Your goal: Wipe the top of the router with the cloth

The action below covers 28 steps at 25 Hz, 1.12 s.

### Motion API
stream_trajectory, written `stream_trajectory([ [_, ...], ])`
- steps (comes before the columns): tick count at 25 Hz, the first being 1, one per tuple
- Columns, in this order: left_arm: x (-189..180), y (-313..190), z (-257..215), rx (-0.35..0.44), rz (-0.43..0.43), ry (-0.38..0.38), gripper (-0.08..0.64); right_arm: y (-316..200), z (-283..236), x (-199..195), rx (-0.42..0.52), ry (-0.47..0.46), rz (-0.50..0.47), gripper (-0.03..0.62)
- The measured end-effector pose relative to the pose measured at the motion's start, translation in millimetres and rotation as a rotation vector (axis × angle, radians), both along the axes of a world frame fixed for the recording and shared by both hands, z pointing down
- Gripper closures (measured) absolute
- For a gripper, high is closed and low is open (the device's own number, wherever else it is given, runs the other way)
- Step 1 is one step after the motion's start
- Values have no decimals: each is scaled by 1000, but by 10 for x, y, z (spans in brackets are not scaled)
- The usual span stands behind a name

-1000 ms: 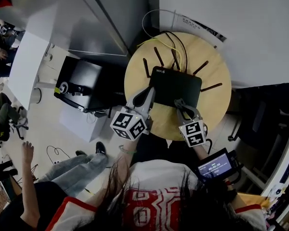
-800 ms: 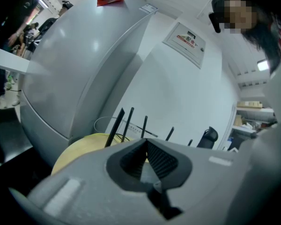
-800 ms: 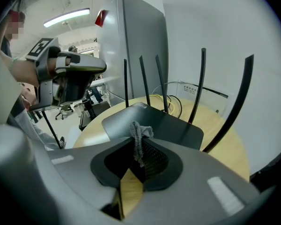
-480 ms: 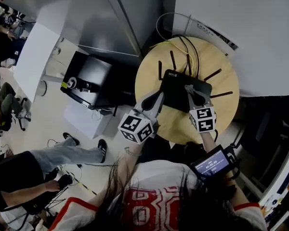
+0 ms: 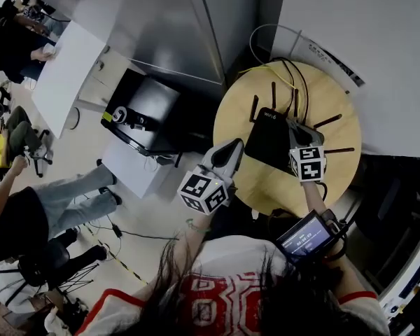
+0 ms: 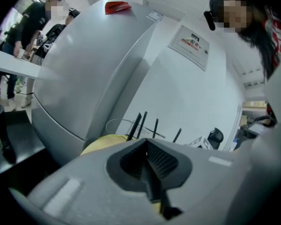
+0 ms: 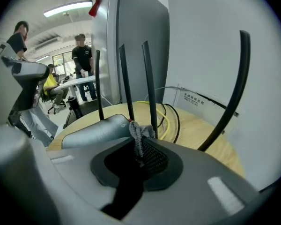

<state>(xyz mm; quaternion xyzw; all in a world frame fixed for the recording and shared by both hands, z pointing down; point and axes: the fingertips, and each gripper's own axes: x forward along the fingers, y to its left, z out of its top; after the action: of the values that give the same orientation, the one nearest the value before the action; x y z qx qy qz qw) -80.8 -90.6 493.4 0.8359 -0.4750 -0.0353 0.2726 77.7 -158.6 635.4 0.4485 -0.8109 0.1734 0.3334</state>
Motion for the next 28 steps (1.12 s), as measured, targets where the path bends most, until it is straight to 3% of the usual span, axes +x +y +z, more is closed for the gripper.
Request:
stream_trajectory([
  [10,106,-128,-2,27,11,22,558,683,51,-208,-58,-84,-38,549],
  [19,227,-97,-37,41,17,29,558,1289,65,-396,-98,-107,-155,549],
  [28,218,26,-42,48,5,28,558,1161,-30,-384,-79,-122,-146,549],
])
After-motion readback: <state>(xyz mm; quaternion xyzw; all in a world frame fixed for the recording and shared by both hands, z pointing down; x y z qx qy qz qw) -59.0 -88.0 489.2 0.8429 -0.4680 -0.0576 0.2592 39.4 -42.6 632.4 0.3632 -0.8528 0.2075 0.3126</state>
